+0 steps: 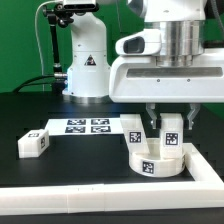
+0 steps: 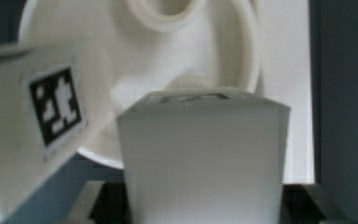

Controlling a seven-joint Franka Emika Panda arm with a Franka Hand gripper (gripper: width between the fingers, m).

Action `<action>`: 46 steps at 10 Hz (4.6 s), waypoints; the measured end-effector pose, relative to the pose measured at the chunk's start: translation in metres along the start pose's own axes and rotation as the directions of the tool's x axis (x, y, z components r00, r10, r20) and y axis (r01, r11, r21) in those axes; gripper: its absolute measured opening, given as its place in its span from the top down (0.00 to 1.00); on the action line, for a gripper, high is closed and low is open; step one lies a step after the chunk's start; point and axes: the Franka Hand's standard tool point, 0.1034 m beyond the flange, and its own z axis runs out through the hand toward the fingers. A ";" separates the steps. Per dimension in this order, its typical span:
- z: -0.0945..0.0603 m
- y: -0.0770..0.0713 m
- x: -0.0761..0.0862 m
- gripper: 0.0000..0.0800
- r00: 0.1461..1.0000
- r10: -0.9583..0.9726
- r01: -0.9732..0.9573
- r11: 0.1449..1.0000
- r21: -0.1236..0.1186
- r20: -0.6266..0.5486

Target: Assemble stool

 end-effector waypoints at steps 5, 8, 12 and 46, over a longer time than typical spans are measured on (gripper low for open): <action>0.000 -0.003 0.001 0.58 0.906 0.424 -0.424 0.905 0.032 0.008; 0.000 -0.003 0.001 0.58 0.804 0.594 -0.594 0.804 0.032 0.015; 0.000 -0.004 0.001 0.57 0.652 0.757 -0.758 0.652 0.029 0.026; -0.020 -0.018 0.006 0.19 0.869 0.493 -0.494 0.862 0.113 0.041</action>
Offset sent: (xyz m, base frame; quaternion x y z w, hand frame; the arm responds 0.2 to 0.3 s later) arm -0.0003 0.0080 -0.0008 0.0420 -0.0167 0.1997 0.9788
